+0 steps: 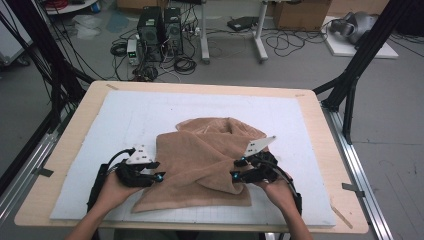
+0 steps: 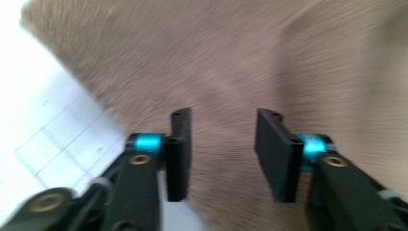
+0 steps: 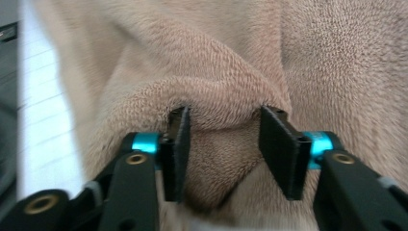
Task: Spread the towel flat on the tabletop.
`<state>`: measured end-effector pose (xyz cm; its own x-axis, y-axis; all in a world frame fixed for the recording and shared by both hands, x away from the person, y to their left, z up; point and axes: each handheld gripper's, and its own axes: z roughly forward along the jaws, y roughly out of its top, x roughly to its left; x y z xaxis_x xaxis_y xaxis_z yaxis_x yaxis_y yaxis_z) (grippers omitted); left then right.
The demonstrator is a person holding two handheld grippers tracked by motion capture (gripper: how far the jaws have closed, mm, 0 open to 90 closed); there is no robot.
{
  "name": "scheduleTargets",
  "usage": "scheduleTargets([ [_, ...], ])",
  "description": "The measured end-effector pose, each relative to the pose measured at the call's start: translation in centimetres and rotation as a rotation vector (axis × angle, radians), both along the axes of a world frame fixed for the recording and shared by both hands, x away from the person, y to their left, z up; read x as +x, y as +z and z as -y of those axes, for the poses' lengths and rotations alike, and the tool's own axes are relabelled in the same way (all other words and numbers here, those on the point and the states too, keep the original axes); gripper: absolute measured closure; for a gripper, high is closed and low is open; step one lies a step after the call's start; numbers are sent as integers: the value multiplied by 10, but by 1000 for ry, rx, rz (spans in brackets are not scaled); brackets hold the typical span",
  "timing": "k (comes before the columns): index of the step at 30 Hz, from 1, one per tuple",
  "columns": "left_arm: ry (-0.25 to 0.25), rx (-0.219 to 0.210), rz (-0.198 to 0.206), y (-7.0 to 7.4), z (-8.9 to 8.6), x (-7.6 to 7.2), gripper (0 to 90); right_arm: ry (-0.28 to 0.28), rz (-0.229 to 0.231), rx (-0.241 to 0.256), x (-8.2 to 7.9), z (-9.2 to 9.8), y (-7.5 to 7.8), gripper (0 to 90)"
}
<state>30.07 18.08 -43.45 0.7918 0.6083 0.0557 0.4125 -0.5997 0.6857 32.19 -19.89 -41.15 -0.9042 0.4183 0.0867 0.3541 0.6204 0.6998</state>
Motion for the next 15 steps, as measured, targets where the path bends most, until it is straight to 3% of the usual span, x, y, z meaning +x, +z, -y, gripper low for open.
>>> scheduleTargets([
  [1, -5, -19, -5, -2, 0, 3, 543, 2, -3, -8, 2, -4, -2, 535],
  [3, -25, -26, -8, -2, 1, 4, 661, 10, -6, -10, 6, -12, -4, 594],
  [4, -42, -29, -6, -2, 2, 3, 755, 29, -5, -8, 8, -14, -5, 672],
  [6, -54, -2, 17, -1, 6, -1, 843, 60, -4, -31, 11, -19, -6, 815],
  [8, -45, 0, 17, 0, 5, -2, 858, 76, 3, -42, 14, -22, -3, 888],
  [15, 9, -38, 63, 10, -9, -4, 863, 73, 39, -39, 21, -20, 16, 890],
])
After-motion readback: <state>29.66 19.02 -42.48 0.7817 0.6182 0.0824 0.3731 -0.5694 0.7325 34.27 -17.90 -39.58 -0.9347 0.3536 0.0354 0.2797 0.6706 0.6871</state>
